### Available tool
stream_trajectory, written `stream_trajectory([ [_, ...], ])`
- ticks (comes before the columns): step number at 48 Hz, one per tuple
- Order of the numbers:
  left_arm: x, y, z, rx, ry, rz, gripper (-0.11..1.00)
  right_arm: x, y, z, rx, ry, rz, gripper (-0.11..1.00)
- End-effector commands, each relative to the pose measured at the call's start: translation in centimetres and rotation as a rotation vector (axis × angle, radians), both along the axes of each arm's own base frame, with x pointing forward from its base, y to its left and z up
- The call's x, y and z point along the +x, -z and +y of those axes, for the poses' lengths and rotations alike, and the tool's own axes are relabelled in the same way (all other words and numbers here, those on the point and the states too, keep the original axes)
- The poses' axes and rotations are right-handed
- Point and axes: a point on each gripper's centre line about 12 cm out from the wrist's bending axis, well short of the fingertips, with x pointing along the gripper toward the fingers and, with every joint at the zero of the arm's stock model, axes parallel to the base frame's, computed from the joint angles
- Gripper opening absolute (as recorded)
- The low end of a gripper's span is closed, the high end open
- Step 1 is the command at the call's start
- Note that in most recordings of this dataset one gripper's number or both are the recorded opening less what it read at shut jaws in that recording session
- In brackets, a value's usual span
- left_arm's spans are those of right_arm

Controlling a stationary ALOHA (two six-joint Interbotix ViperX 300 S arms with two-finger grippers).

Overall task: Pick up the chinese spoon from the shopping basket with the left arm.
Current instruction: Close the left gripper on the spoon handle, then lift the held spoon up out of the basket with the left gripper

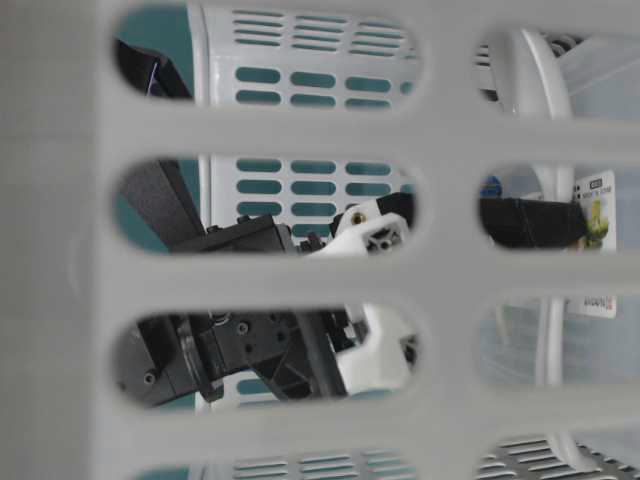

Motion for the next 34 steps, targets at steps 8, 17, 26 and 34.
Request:
stream_trajectory([
  [8,0.3,-4.4,0.1,-0.003,0.001,-0.061,0.13,0.1,-0.1,0.0,0.004,0.002,-0.003,0.61],
  [17,0.1,-9.8,0.1,-0.009,-0.012,-0.089,0.13,0.0,-0.1,0.0,0.004,0.002,-0.006,0.61],
  [26,0.0,-14.9,0.1,-0.008,-0.010,-0.106,0.13,-0.1,0.0,0.0,0.004,0.002,-0.008,0.61],
  [34,0.0,-16.9,0.4,-0.006,-0.016,-0.102,0.13,-0.2,0.0,0.0,0.006,0.003,-0.009,0.61],
])
